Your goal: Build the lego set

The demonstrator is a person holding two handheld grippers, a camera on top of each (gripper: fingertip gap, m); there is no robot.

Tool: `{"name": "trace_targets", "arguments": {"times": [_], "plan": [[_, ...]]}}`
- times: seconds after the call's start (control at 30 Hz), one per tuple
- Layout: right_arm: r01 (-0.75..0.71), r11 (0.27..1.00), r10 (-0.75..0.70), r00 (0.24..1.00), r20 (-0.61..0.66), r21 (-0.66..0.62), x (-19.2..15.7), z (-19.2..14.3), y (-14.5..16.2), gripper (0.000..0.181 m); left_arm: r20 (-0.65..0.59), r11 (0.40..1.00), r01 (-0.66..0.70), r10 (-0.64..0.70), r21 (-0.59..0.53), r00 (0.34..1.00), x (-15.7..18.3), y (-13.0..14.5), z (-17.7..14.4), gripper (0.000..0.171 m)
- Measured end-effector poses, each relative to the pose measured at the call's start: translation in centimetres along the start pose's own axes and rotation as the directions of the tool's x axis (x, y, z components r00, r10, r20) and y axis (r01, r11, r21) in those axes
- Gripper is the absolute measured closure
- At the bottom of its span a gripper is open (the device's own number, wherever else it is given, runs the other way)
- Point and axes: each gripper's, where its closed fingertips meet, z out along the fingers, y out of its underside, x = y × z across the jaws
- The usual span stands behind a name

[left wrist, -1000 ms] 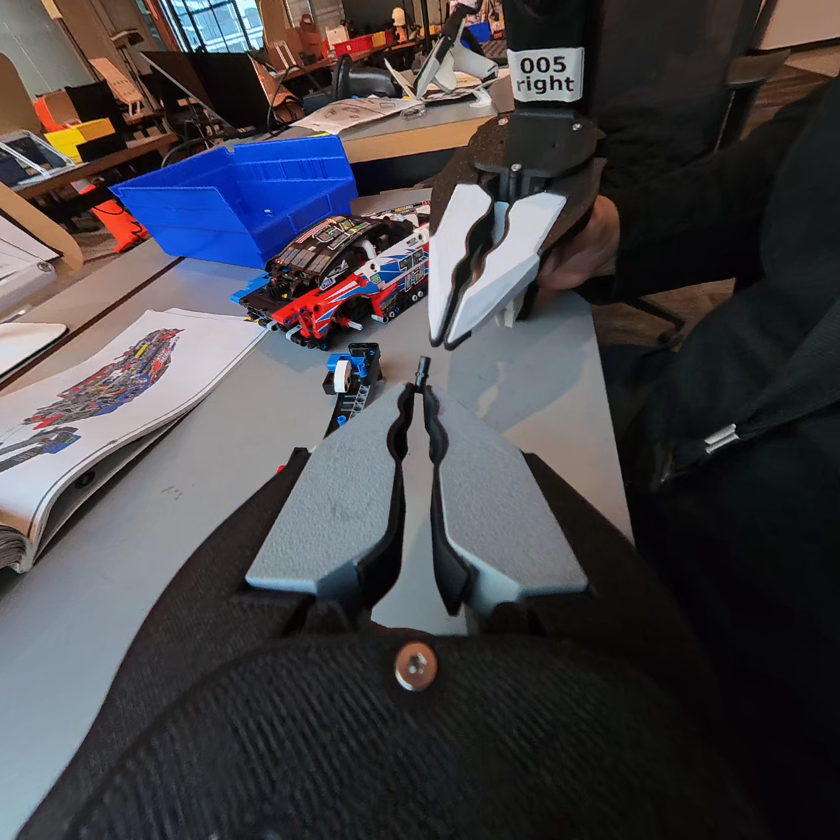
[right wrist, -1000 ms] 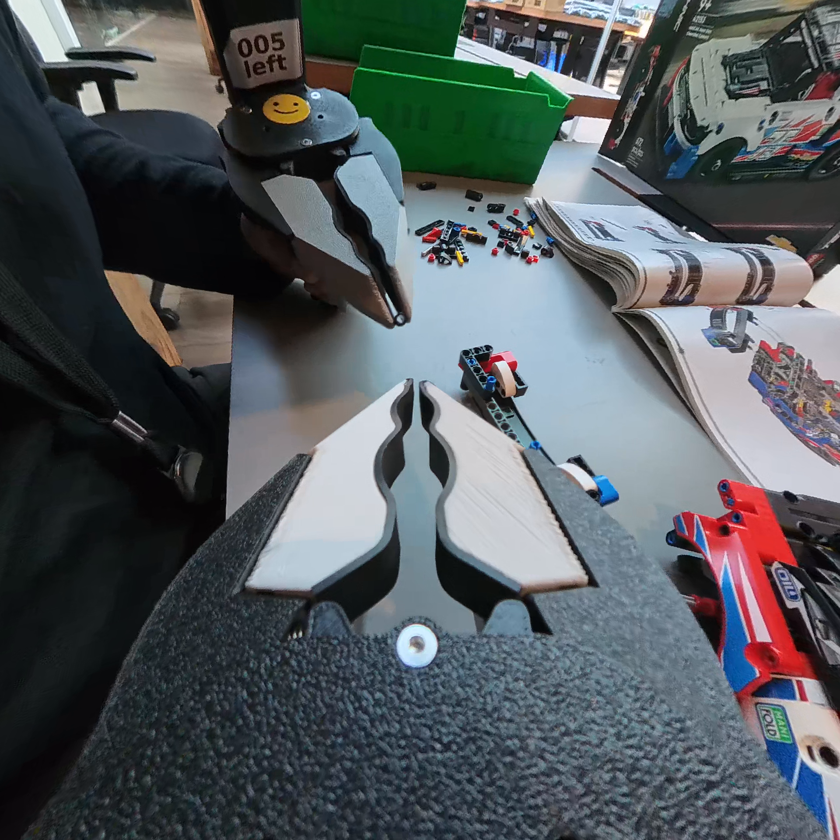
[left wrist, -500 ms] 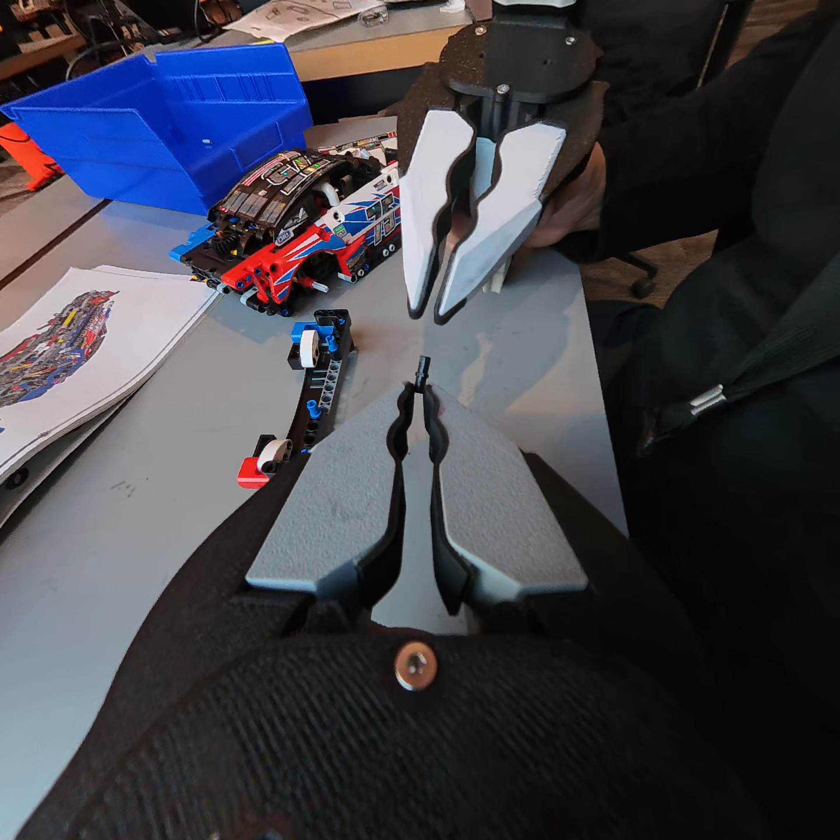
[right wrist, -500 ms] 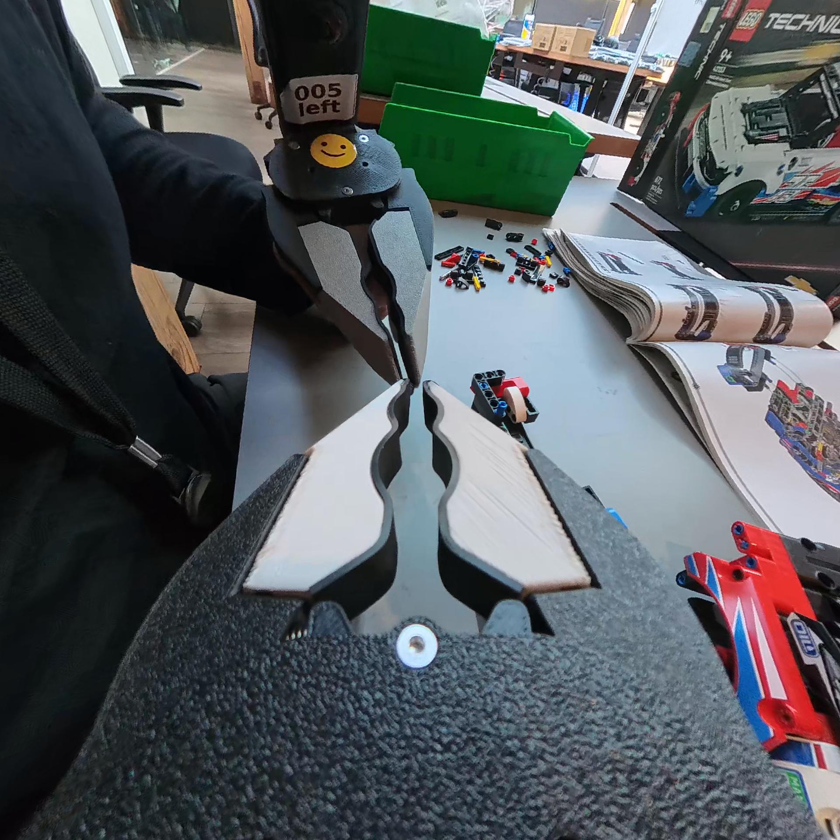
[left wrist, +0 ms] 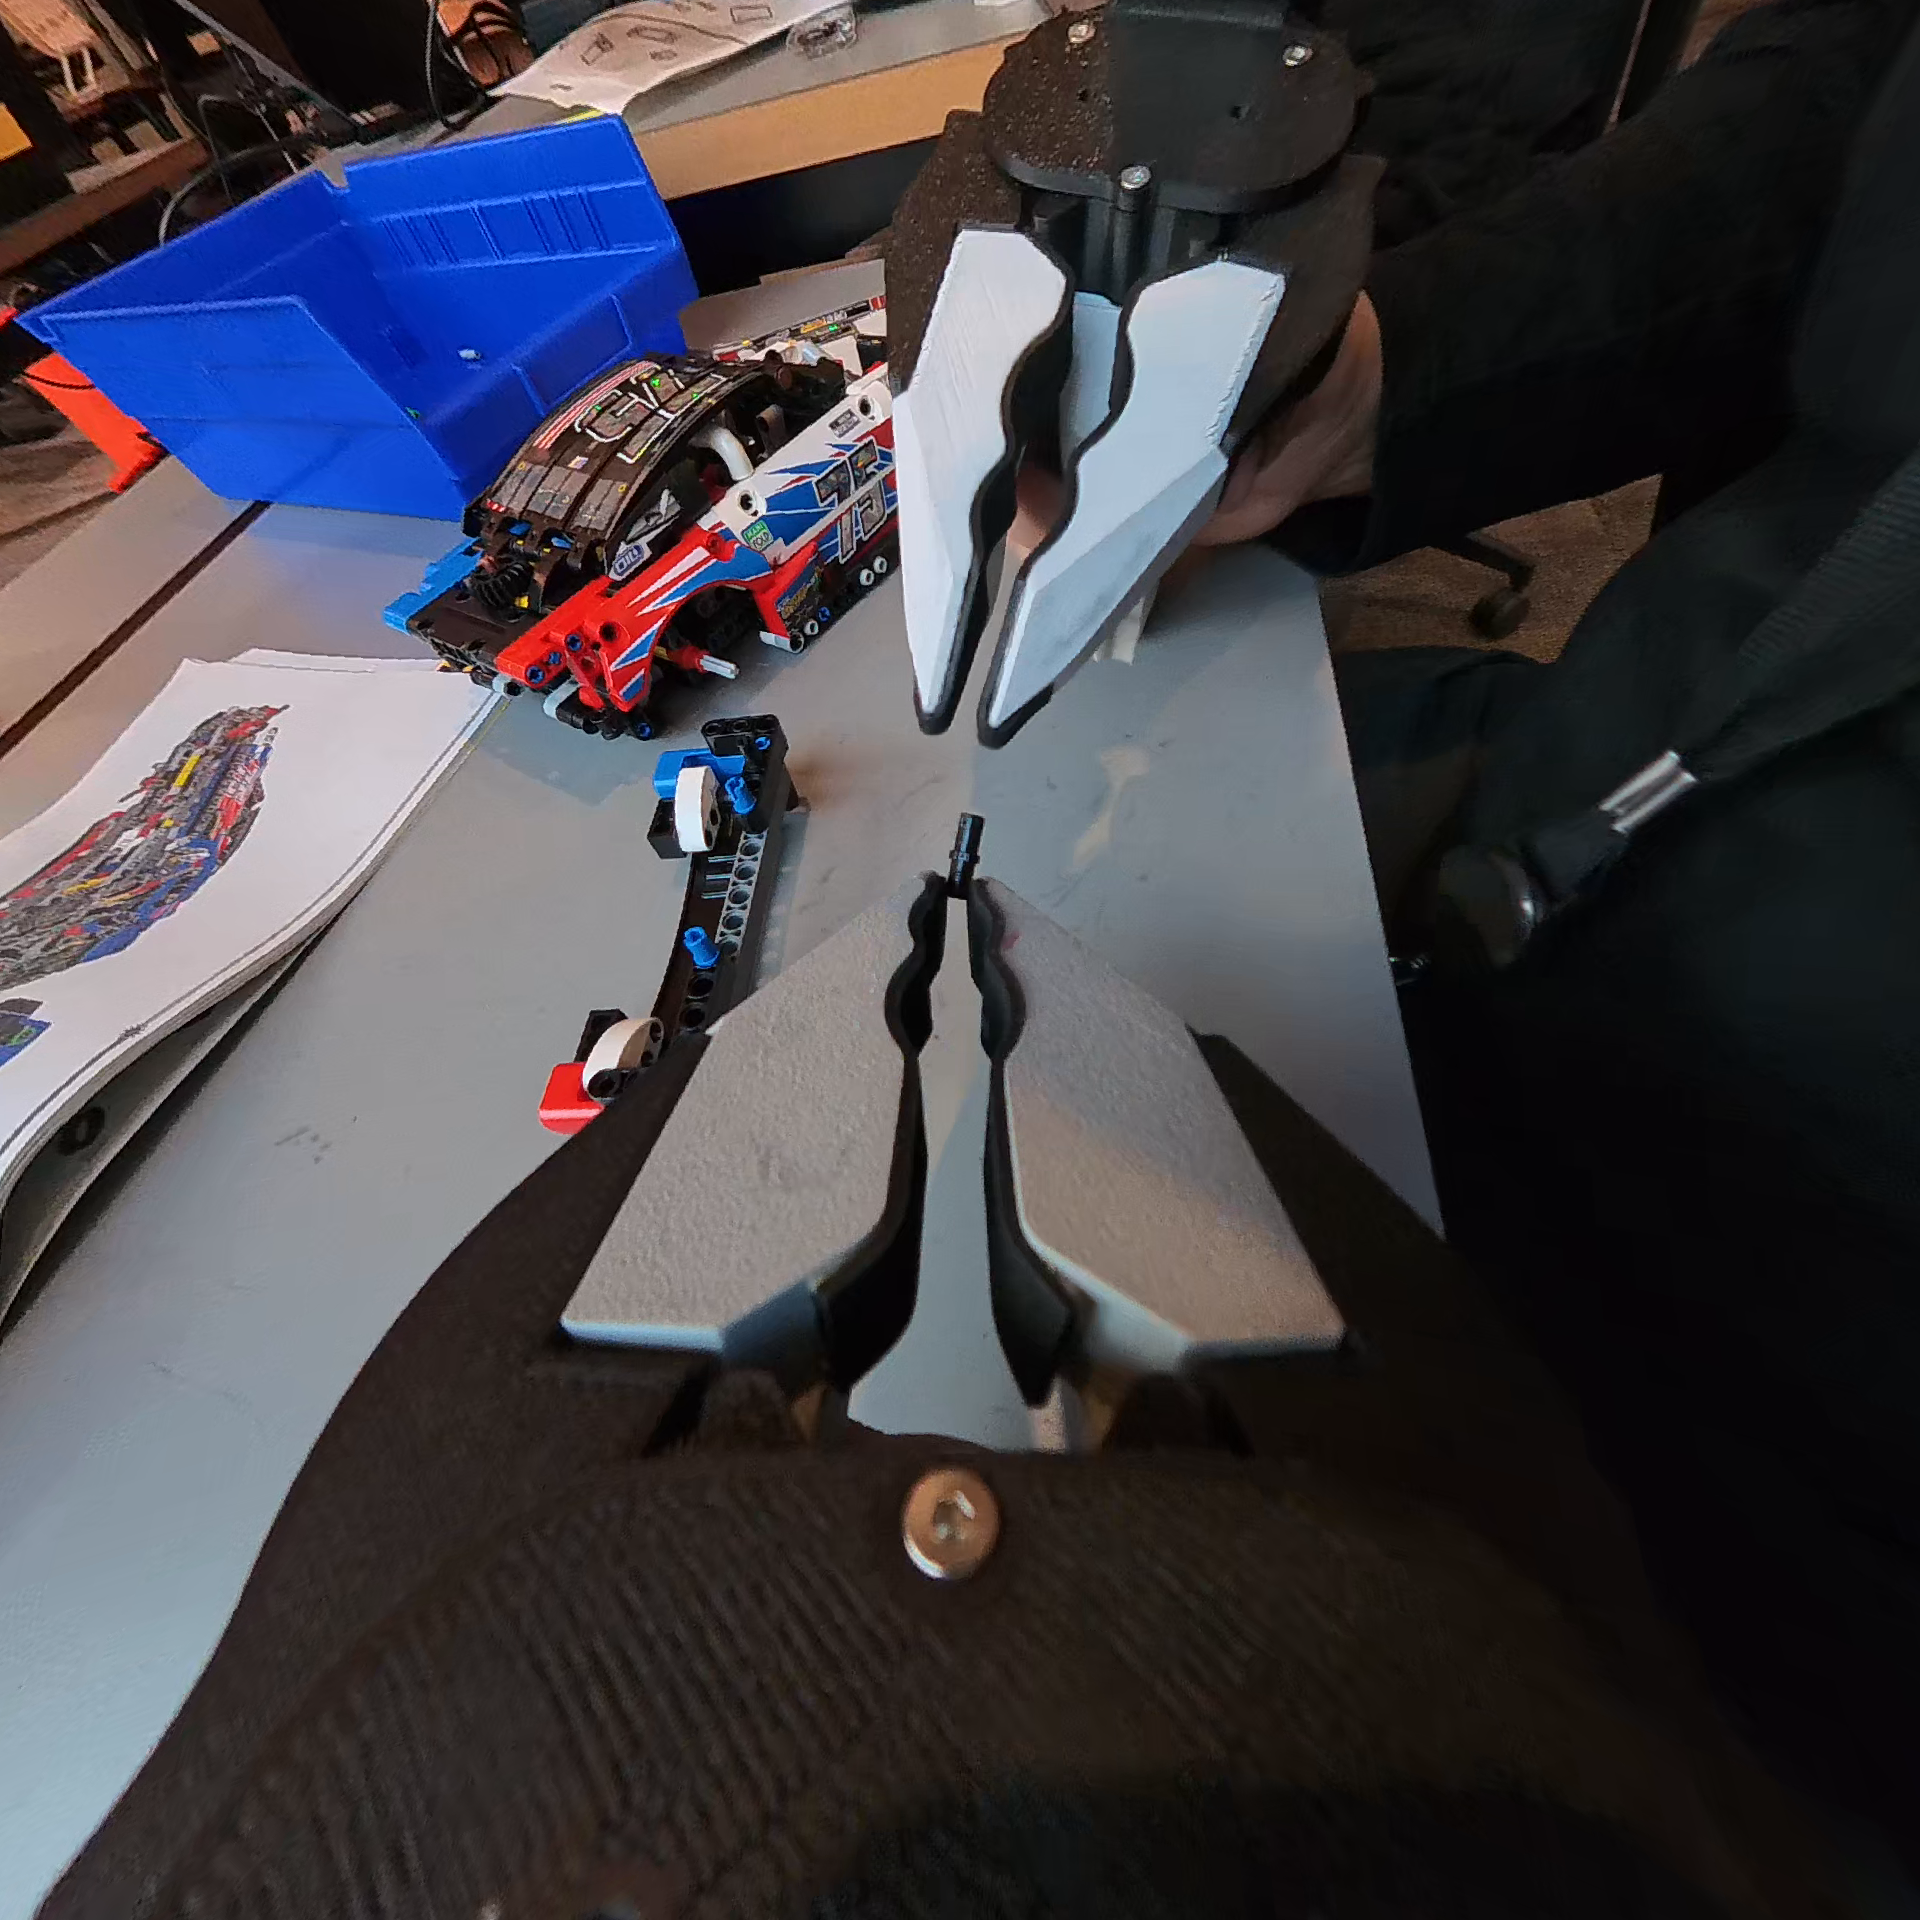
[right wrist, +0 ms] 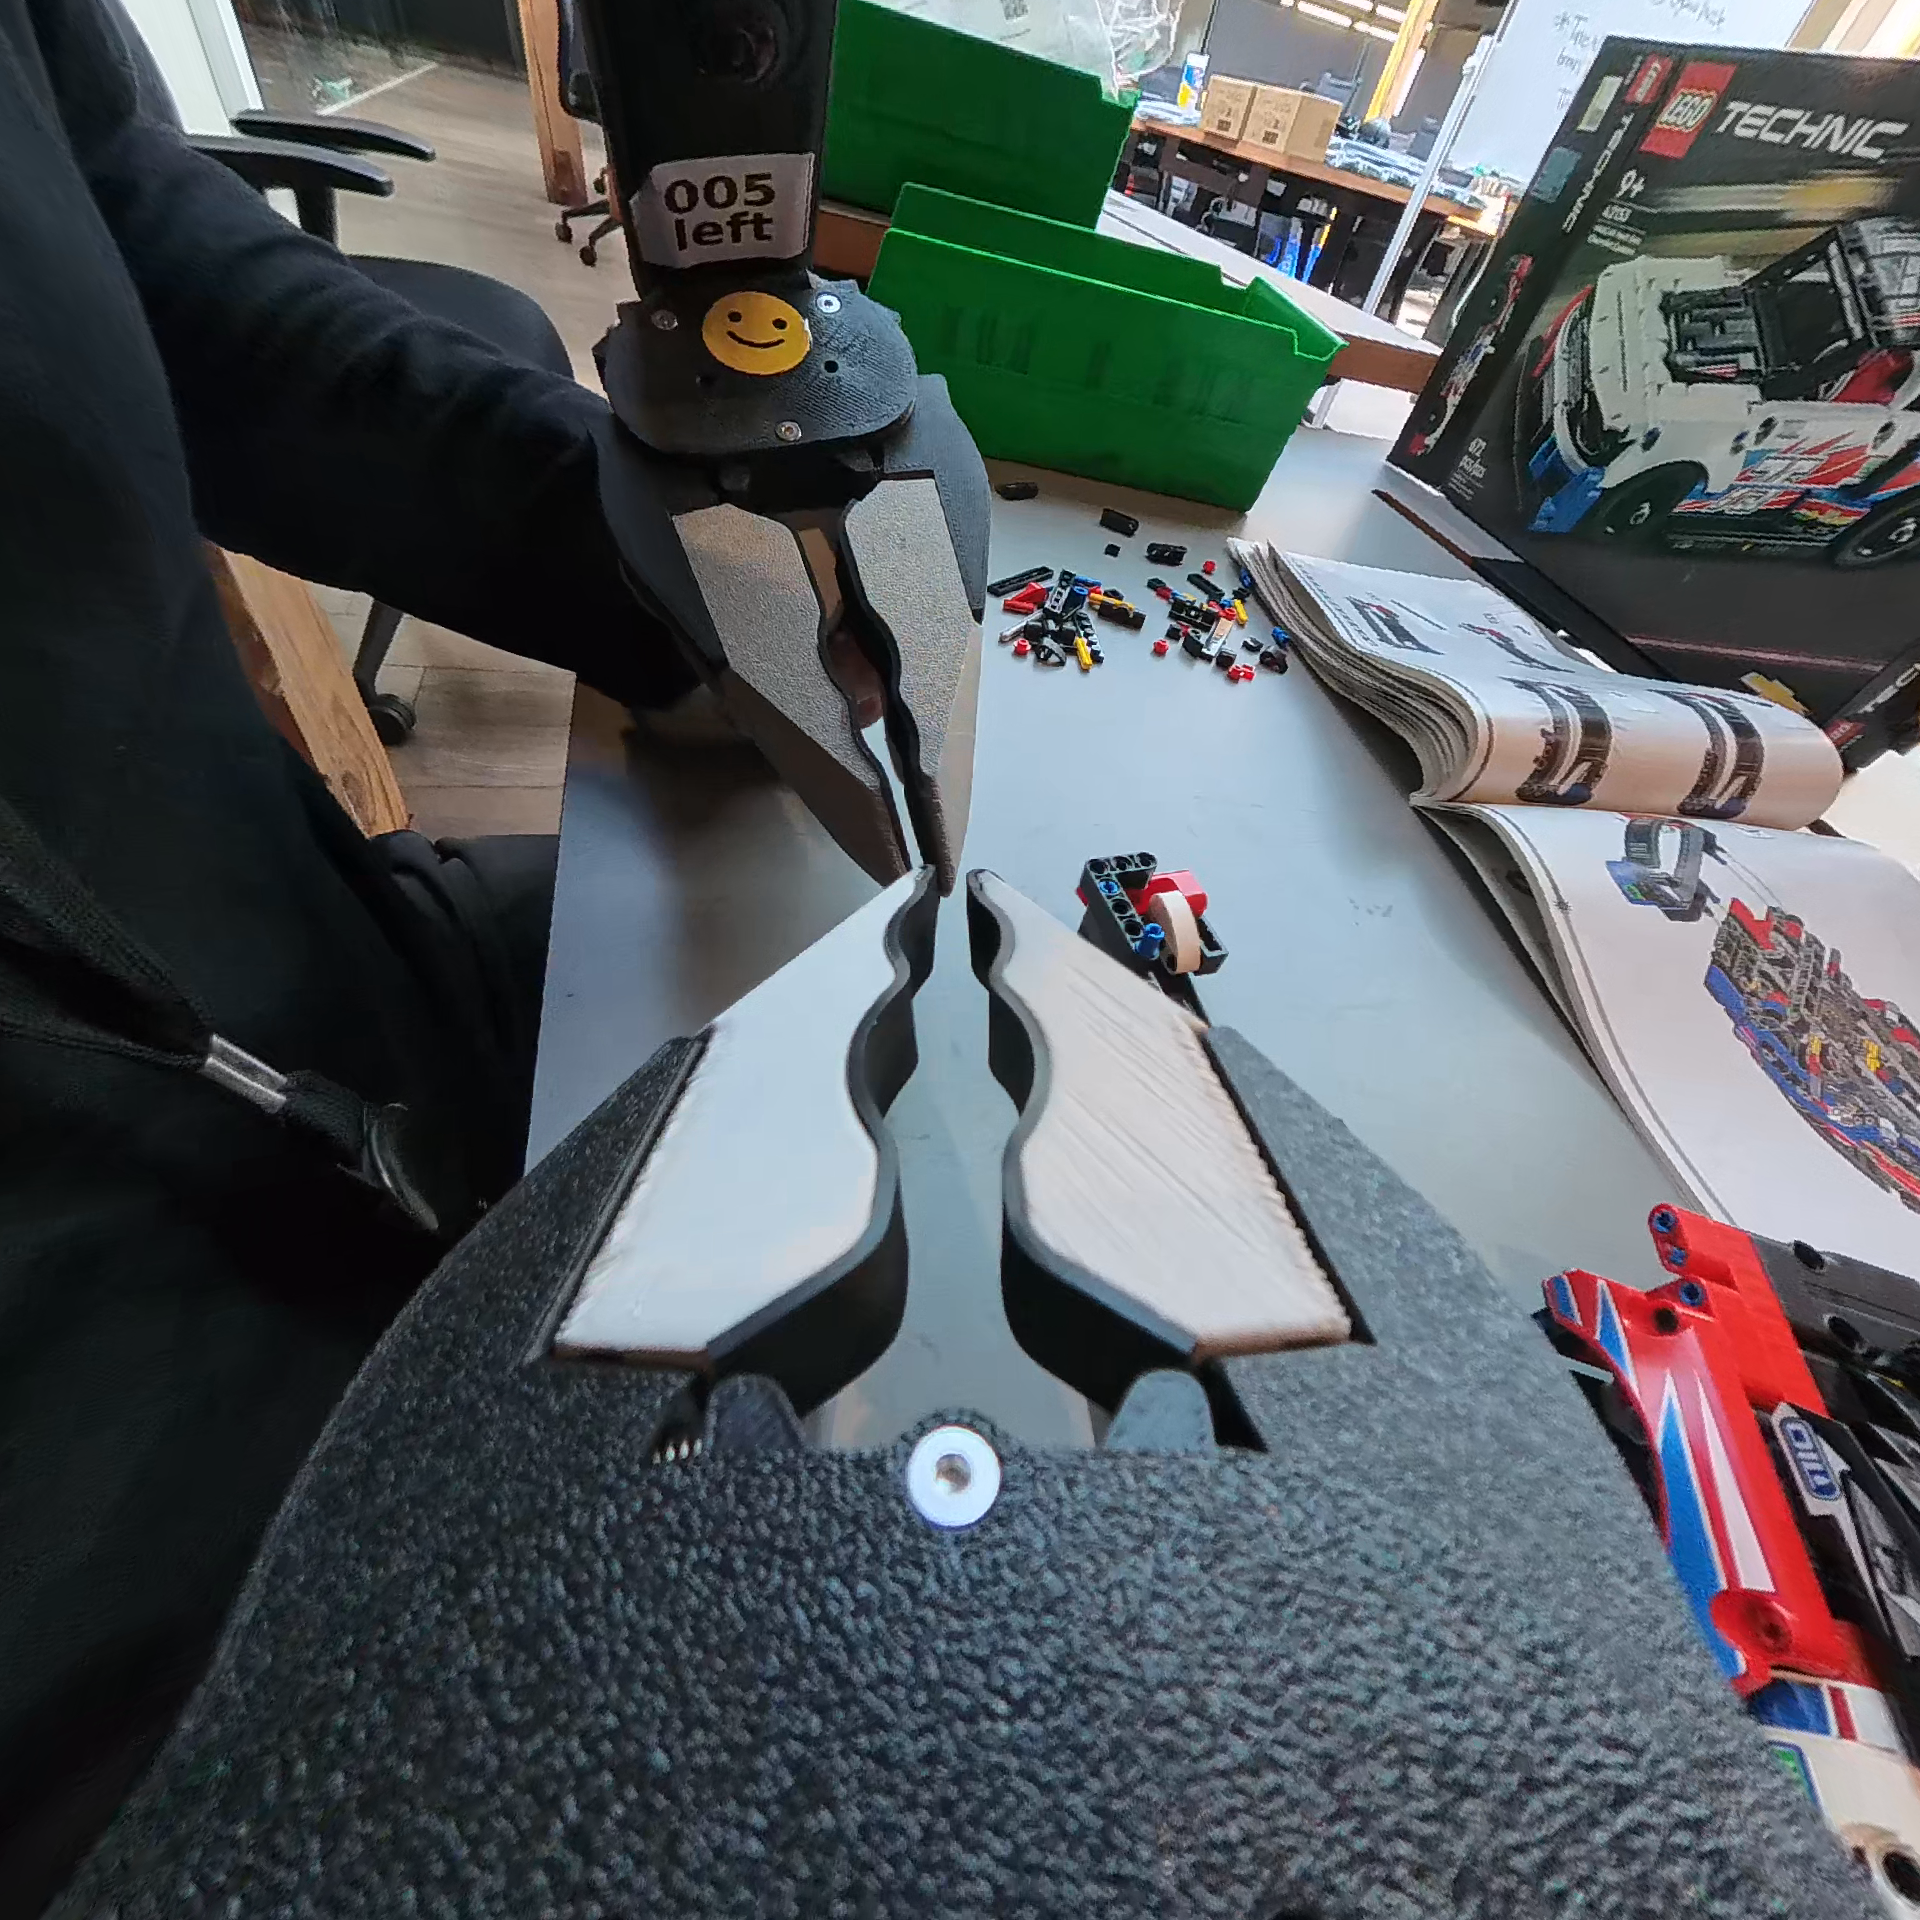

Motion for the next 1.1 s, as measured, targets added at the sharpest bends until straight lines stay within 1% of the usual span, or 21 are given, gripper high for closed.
{"name": "trace_targets", "arguments": {"times": [0.07,0.17,0.23,0.43,0.67,0.8,1.1], "plan": [[0.006,1.0,-0.006,1.0,0.001,-0.014,-0.2,0.1,0.2,0.175,0.001,1.0,-0.003,0.003,0.016,1.0,0.1,-0.3,0.0,0.17],[0.013,1.0,-0.013,1.0,-0.002,-0.023,-0.2,-0.1,0.3,0.174,-0.01,0.998,0.029,-0.029,0.063,1.0,0.4,-1.1,-0.1,0.17],[0.009,1.0,-0.009,1.0,-0.012,-0.026,0.0,-0.3,0.5,0.174,0.013,0.997,0.035,-0.036,0.065,0.999,0.1,-1.1,-0.1,0.17],[-0.053,0.998,0.053,0.999,0.0,-0.027,0.8,-0.8,0.6,0.174,0.037,0.993,0.073,-0.077,0.094,0.996,-0.4,-1.5,-0.3,0.17],[-0.034,0.999,0.036,0.998,0.055,-0.036,-0.5,-0.1,0.3,0.173,0.044,0.996,0.042,-0.045,0.073,0.998,0.0,-1.3,-0.1,0.17],[-0.016,0.999,0.019,0.998,0.058,-0.048,-0.7,0.3,0.4,0.173,0.024,0.995,0.045,-0.048,0.087,0.999,0.5,-1.6,-0.1,0.17],[0.031,0.998,-0.029,0.998,0.059,-0.048,-1.2,0.5,0.2,0.176,0.017,0.997,0.035,-0.036,0.063,0.999,0.8,-1.3,0.1,0.171]]}}
